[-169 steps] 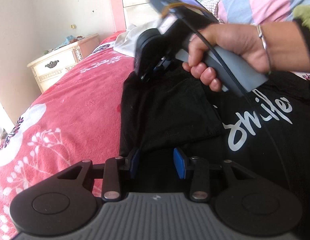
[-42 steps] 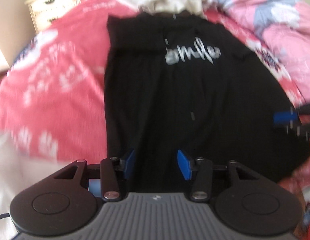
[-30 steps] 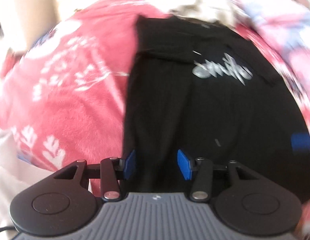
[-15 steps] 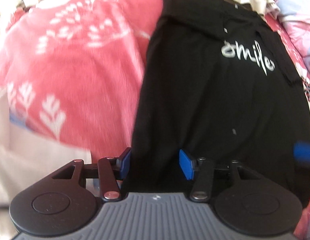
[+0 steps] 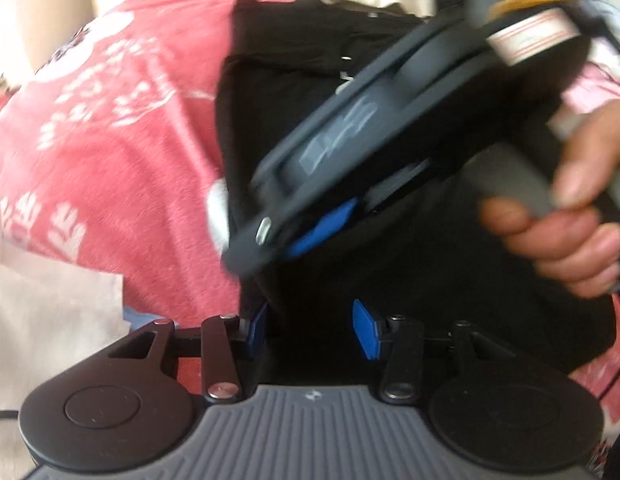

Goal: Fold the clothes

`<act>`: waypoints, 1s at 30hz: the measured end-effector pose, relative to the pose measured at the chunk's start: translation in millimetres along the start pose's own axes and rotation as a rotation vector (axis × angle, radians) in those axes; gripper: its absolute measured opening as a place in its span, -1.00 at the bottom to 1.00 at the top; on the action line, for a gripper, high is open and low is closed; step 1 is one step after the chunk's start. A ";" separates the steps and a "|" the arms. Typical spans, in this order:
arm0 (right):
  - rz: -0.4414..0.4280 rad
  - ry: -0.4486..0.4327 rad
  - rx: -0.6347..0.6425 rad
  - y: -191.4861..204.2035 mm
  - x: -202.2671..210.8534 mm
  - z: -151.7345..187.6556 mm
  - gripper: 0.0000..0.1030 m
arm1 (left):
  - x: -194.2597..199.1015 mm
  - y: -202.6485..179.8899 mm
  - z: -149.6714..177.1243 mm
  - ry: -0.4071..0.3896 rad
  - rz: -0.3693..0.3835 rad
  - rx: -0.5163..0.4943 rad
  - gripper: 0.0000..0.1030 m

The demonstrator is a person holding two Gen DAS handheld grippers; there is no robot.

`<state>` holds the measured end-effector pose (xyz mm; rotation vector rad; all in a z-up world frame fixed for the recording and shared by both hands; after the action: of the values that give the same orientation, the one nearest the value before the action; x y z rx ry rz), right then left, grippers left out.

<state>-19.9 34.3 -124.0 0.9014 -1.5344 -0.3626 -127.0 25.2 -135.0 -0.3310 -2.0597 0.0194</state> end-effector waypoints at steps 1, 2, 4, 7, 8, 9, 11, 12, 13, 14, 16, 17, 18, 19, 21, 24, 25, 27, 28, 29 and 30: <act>0.002 0.020 0.006 -0.8 -5.4 6.6 -0.40 | 1.6 -1.8 1.7 0.000 0.012 -0.013 -0.11; 0.004 0.036 0.011 -1.9 -10.2 12.5 -0.51 | 3.3 -3.5 3.4 0.001 0.023 -0.026 -0.11; -0.002 0.038 0.001 -6.1 -12.8 18.5 -0.83 | 8.4 -3.9 6.3 0.001 0.035 -0.055 -0.11; -0.023 0.014 -0.011 -11.2 -4.8 23.5 -0.92 | 16.2 1.4 5.7 0.002 0.046 -0.080 -0.11; -0.025 0.008 -0.017 -13.8 -1.9 25.3 -0.93 | 18.8 3.2 5.5 0.002 0.050 -0.088 -0.11; -0.029 0.003 -0.028 -16.7 1.0 26.8 -0.93 | 21.4 4.9 5.3 0.002 0.053 -0.097 -0.11; -0.057 0.001 -0.085 -22.3 6.5 28.9 -0.94 | 26.6 8.5 4.9 0.002 0.061 -0.113 -0.11; -0.071 -0.002 -0.104 -23.7 8.9 29.6 -0.94 | 29.2 10.2 4.7 0.003 0.064 -0.121 -0.11; -0.079 -0.008 -0.112 -23.9 10.8 29.6 -0.94 | 26.3 9.3 7.1 0.021 0.068 -0.123 -0.11; -0.087 -0.015 -0.119 -24.1 12.8 29.6 -0.94 | 24.8 8.7 8.9 0.037 0.072 -0.120 -0.11; -0.099 -0.025 -0.125 -24.2 14.4 28.8 -0.94 | 20.3 8.1 12.7 0.061 0.070 -0.103 -0.11; -0.103 -0.029 -0.126 -24.1 14.5 28.0 -0.94 | 17.4 8.1 14.8 0.070 0.065 -0.089 -0.12; -0.105 -0.033 -0.125 -24.0 14.7 27.9 -0.94 | 14.6 8.0 16.9 0.080 0.061 -0.075 -0.12; -0.099 -0.033 -0.116 -24.1 15.2 30.1 -0.94 | 11.7 8.0 18.9 0.089 0.056 -0.061 -0.13; -0.091 -0.026 -0.122 -28.5 12.8 31.7 -0.94 | 6.1 7.9 23.1 0.107 0.046 -0.034 -0.24; -0.075 -0.018 -0.128 -36.2 11.4 39.4 -0.94 | 0.4 11.2 28.2 0.130 0.037 0.012 -0.47; -0.073 -0.017 -0.128 -36.9 12.4 40.8 -0.94 | 0.4 14.6 29.2 0.136 0.037 0.029 -0.54; -0.069 -0.017 -0.127 -38.0 15.2 42.9 -0.93 | 1.4 16.4 27.6 0.127 0.045 0.049 -0.73; -0.070 -0.027 -0.124 -37.5 19.7 40.6 -0.89 | 1.9 17.3 26.8 0.123 0.050 0.059 -0.82; -0.070 -0.037 -0.121 -37.1 24.2 38.4 -0.88 | 2.5 18.2 25.9 0.118 0.054 0.068 -0.89; -0.069 -0.049 -0.116 -36.5 29.4 35.5 -0.88 | 3.0 19.2 25.1 0.114 0.058 0.078 -0.92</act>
<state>-39.5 -19.9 -135.7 0.8612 -1.5133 -0.5217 -145.7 47.5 -147.7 -0.3360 -1.9307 0.1136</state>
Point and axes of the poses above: each gripper's, at about its wrist camera, not at the fingertips, and x roughly against the way its jaws point, y to its left, z to its underside, the point moved 10 cm from there along -x, roughly the way its jaws point, and after that the axes turned 6 degrees about -y, right-handed, at the moved point
